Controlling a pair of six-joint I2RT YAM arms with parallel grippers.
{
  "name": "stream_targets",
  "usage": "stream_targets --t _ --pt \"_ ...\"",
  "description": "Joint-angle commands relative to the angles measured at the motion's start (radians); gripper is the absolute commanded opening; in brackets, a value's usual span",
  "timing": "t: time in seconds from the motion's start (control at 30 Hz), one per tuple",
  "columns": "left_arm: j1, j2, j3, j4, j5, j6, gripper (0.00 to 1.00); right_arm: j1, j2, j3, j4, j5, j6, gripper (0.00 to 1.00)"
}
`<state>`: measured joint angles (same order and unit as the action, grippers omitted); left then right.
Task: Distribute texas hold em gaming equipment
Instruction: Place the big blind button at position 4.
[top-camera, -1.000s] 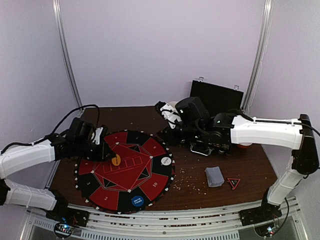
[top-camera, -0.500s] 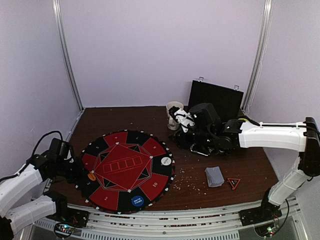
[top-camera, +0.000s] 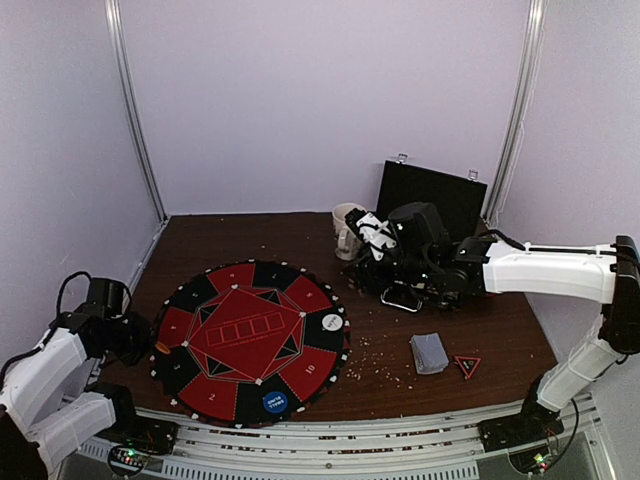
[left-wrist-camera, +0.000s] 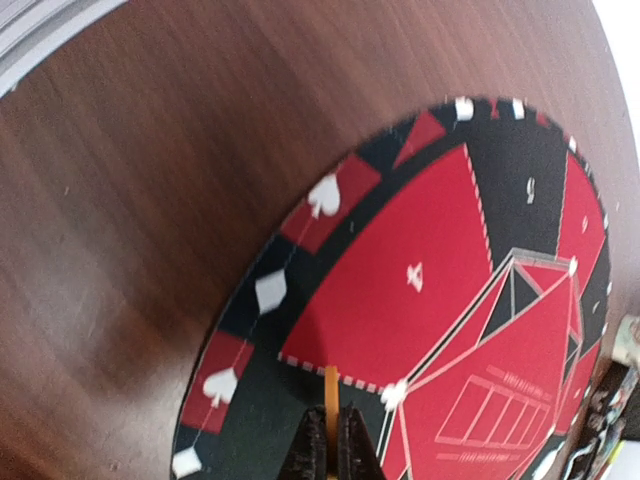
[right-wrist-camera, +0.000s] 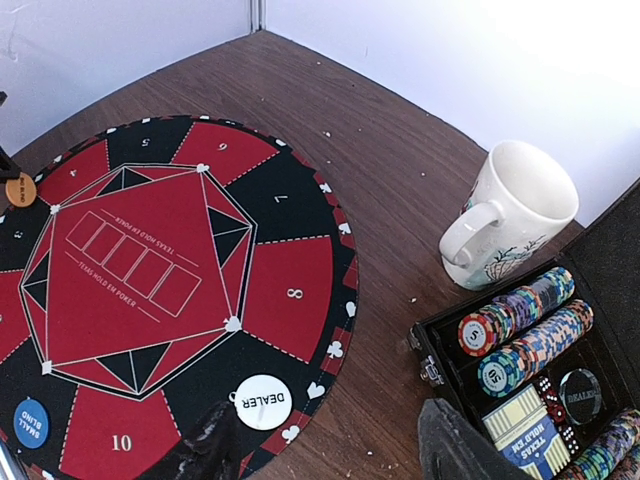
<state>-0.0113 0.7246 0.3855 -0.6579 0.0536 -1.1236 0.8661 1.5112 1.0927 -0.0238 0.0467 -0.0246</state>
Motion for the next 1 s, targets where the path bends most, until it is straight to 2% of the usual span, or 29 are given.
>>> stream_targets --t 0.0,0.2,0.4,0.63,0.77,0.97 --pt "0.091 0.067 -0.021 0.212 0.058 0.038 0.00 -0.009 -0.001 0.023 -0.007 -0.013 -0.021 0.63" --pt "0.109 0.150 0.025 0.293 0.004 0.070 0.00 -0.013 0.023 0.060 -0.034 -0.022 -0.031 0.63" --pt "0.124 0.203 -0.026 0.331 0.013 0.026 0.00 -0.016 0.045 0.095 -0.056 -0.031 -0.037 0.63" --pt "0.129 0.163 -0.135 0.320 0.003 -0.097 0.00 -0.016 0.047 0.096 -0.049 -0.030 -0.036 0.63" --pt "0.129 0.140 -0.149 0.291 -0.011 -0.123 0.00 -0.016 0.049 0.097 -0.052 -0.029 -0.038 0.63" --pt "0.128 0.155 -0.136 0.279 -0.028 -0.122 0.11 -0.016 0.055 0.101 -0.052 -0.033 -0.036 0.63"
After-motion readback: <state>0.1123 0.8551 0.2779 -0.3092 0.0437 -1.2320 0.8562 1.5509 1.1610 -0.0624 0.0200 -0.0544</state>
